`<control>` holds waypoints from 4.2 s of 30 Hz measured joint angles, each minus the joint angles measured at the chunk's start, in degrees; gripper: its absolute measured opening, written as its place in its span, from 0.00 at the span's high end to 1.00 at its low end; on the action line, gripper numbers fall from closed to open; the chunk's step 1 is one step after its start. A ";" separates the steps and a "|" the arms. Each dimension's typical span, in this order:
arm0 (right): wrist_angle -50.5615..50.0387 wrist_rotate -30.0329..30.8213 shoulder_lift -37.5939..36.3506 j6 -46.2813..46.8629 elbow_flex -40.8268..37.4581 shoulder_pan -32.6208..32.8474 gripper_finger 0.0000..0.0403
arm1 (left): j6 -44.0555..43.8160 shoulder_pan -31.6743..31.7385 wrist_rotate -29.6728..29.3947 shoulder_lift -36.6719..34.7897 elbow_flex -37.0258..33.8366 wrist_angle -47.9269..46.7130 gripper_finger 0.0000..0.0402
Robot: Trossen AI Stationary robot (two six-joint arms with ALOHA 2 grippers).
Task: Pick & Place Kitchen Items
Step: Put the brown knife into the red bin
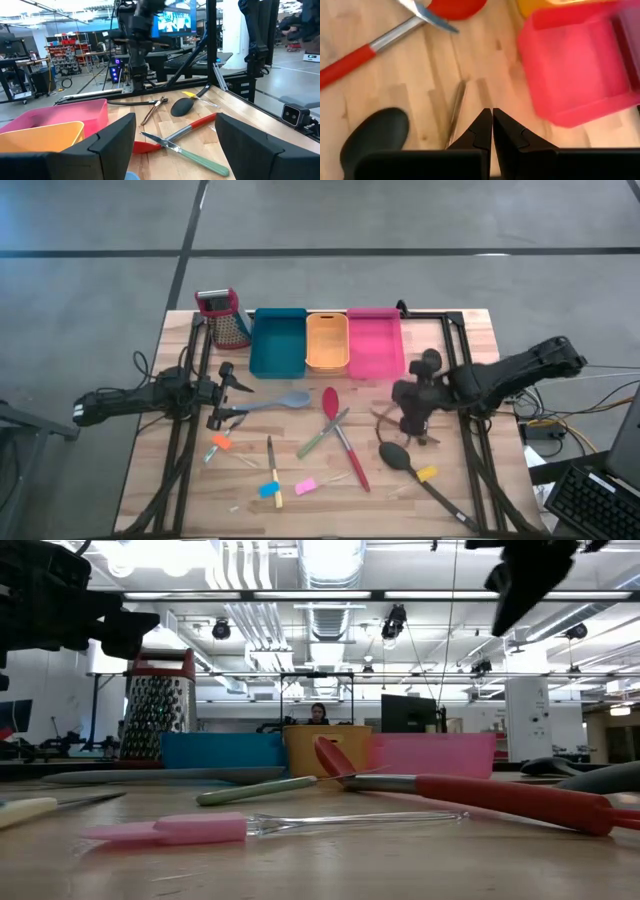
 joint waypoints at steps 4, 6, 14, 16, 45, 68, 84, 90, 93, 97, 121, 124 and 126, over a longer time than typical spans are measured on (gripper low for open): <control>-0.05 1.11 0.73 4.54 -2.04 4.16 0.98 | 0.01 0.00 0.00 -0.02 0.00 0.02 0.31; -0.04 1.00 0.72 6.09 -3.28 4.81 0.97 | 0.01 0.00 0.00 -0.02 0.00 0.00 0.31; 1.07 -4.06 0.70 10.89 -8.76 4.16 0.76 | 0.01 -0.02 0.00 0.00 0.00 0.00 0.31; 2.19 -5.19 0.73 11.45 -9.91 4.13 0.70 | 0.01 -0.02 0.00 -0.02 0.00 0.00 0.31; 12.77 -16.16 13.36 10.90 -17.03 -0.01 0.49 | 0.01 -0.02 0.00 0.00 0.00 0.00 0.31; 23.37 -20.78 14.72 6.97 -24.53 -6.44 0.54 | 0.00 0.00 0.00 0.00 0.00 0.00 0.31; 22.69 -20.17 14.49 6.42 -23.71 -6.51 0.94 | 0.01 0.00 0.00 -0.02 0.00 0.00 0.31; 21.39 -20.64 12.31 6.34 -22.39 -6.48 0.94 | 0.00 0.00 0.00 -0.01 0.01 0.00 0.31; 18.27 -20.39 9.38 6.17 -20.99 -6.44 0.94 | 0.01 -0.02 0.00 0.00 0.00 0.00 0.31; 14.80 -18.28 5.31 5.93 -18.74 -6.47 0.94 | 0.01 0.00 0.00 0.00 0.02 0.00 0.31; 17.53 -3.76 3.20 -11.79 4.46 -34.43 0.94 | -0.01 -0.02 0.00 -0.02 0.02 0.00 0.31; 18.05 -5.77 6.69 -12.35 7.64 -38.49 0.94 | 0.01 0.00 0.00 0.00 0.00 0.00 0.31; 18.41 -9.01 9.24 -13.25 9.05 -41.09 0.94 | 0.00 0.00 0.00 -0.01 0.00 0.00 0.31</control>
